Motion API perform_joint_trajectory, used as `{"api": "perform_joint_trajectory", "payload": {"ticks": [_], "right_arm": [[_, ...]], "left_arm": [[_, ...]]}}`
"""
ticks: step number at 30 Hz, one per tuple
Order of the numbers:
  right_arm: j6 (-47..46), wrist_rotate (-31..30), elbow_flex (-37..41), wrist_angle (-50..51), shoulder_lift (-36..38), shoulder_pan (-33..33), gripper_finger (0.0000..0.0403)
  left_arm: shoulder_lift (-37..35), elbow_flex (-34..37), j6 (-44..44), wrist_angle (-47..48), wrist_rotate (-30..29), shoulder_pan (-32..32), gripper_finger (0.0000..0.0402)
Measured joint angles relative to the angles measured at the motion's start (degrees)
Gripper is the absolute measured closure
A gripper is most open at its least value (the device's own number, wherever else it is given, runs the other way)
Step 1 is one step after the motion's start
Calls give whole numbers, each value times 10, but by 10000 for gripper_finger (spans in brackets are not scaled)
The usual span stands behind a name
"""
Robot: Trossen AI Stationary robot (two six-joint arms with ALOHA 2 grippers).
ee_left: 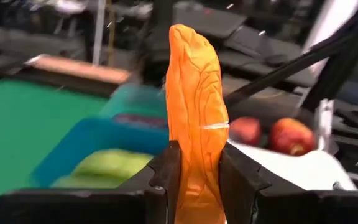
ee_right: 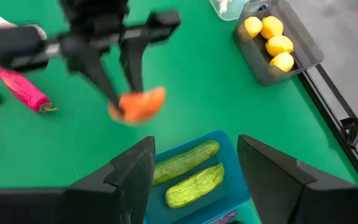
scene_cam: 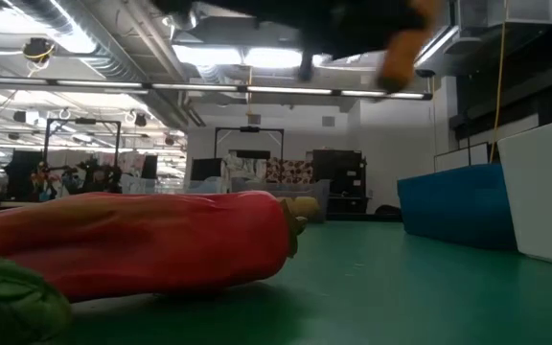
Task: Sort produce into baskets
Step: Put the orange chili pepper into the white bin
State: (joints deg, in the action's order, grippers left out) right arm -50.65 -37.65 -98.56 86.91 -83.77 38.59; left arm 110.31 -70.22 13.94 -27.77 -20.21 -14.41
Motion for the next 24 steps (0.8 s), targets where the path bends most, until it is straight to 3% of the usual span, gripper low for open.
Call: {"api": "perform_joint_trajectory", "payload": {"ticks": [4,8,15,24], "right_arm": [[0,8,0,1,0,0,173],[0,13,0,1,0,0,173],[0,13,0,0,0,0,173],[0,23,0,0,0,0,173]], "left_arm": [[66,-78,7,-38,14,-3,317],[137,-156,3,-32,82,-3,319],[237,-285,-13,-32,131,-9,315],[270,-318,-192,-5,176,-15,312]]}}
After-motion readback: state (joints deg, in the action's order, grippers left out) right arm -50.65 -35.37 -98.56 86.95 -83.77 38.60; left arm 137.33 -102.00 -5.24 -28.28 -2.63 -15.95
